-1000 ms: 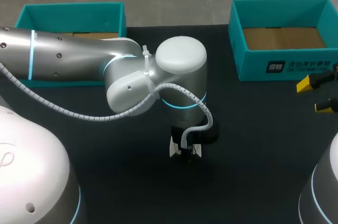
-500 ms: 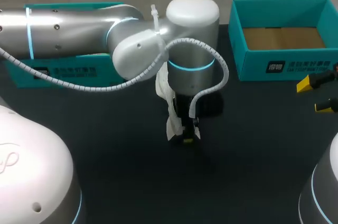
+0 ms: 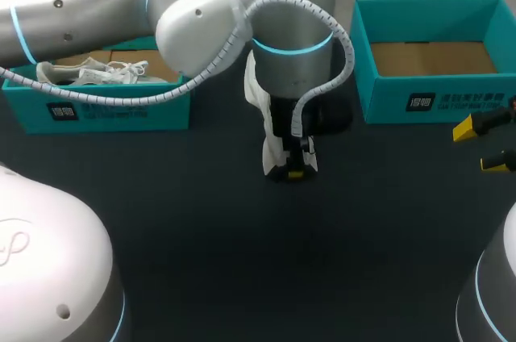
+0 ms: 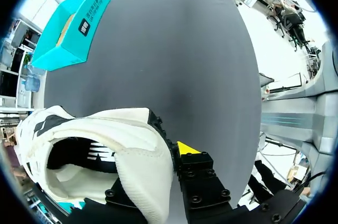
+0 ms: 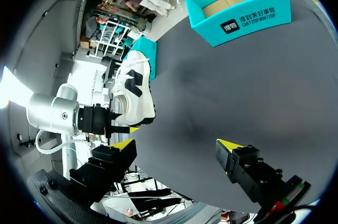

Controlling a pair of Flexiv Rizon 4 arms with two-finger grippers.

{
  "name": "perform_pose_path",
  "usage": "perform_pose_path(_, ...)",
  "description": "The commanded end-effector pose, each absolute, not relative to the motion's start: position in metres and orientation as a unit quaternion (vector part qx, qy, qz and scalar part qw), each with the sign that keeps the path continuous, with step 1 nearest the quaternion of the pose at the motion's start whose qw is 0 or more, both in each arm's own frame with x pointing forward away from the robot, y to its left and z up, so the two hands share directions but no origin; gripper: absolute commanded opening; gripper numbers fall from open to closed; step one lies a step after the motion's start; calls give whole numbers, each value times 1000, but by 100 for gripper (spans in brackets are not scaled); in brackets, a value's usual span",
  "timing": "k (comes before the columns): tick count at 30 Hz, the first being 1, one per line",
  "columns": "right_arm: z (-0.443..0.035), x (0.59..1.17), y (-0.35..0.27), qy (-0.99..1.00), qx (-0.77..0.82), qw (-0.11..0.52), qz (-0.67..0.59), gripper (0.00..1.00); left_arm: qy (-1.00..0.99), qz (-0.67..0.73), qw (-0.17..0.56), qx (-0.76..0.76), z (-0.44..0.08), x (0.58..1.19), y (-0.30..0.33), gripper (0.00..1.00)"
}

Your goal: Take the shoe out of the shoebox, open the shoe tongue, remove and reinsert the insole, then place the shoe into the shoebox

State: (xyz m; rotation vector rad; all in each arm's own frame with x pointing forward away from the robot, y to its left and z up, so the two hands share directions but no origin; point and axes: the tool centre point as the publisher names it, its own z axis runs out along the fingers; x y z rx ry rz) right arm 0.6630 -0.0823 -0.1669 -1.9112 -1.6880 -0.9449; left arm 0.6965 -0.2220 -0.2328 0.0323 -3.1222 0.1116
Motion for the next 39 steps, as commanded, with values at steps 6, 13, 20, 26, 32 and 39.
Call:
perform_pose_path(6,-166,653,-83,-599,-693,194,-352,100,-996,79,-42,25,-175,691,-208,0)
perform_pose_path(13,-166,653,-83,-599,-693,194,-352,100,-996,79,-42,25,-175,691,-208,0)
perform_pose_path(20,-166,653,-83,-599,-693,194,-352,100,-996,79,-42,25,-175,691,-208,0)
perform_pose_path(26,-166,653,-83,-599,-693,194,-352,100,-996,83,0,40,-176,703,-168,0)
perform_pose_path(32,-166,653,-83,-599,-693,194,-352,100,-994,93,20,60,-170,714,-134,0)
perform_pose_path(39,-166,653,-83,-599,-693,194,-352,100,-991,82,43,93,-165,736,-90,0)
